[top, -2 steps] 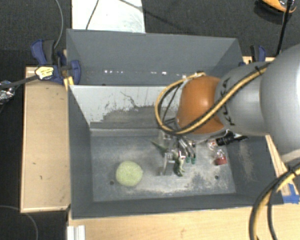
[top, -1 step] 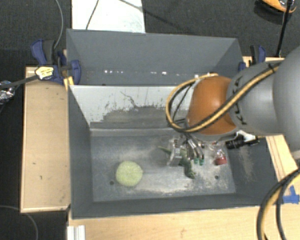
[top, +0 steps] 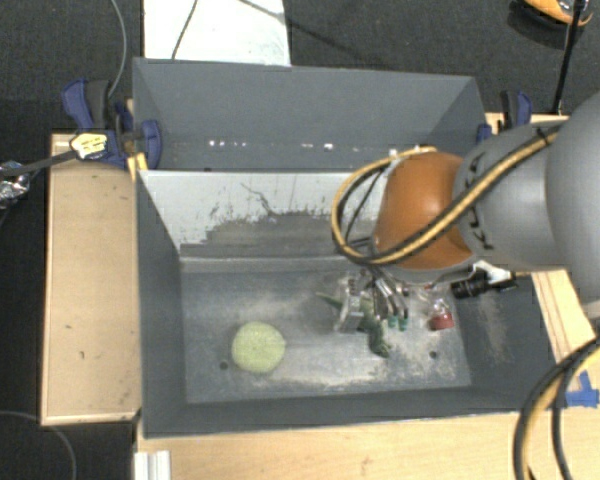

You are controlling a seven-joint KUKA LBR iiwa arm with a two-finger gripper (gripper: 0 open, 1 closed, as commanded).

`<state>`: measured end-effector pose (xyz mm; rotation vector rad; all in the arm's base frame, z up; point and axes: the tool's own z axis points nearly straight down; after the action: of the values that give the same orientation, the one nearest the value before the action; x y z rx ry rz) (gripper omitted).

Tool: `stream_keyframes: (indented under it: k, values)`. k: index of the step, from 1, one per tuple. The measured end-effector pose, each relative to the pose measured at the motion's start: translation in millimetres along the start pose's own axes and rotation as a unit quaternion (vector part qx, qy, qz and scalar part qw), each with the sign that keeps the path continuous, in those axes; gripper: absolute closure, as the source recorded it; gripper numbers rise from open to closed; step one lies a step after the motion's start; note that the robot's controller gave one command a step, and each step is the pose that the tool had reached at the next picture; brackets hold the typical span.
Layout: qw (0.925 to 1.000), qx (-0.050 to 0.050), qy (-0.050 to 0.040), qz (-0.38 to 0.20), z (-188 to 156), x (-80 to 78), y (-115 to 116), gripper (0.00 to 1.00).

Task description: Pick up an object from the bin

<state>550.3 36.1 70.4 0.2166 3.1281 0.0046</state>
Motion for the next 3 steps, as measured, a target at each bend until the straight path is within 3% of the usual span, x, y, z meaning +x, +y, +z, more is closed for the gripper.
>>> stream_keyframes:
  k: [1, 2, 3]
  values:
    - [1.0000, -0.001, -0.0019, 0.006, -149.3, -5.1, 5.7, 1.00]
    - [1.0000, 0.000, -0.0010, 0.007, -148.6, -4.6, 5.5, 0.00]
    - [1.0000, 0.000, -0.0010, 0.007, -148.6, -4.6, 5.5, 0.00]
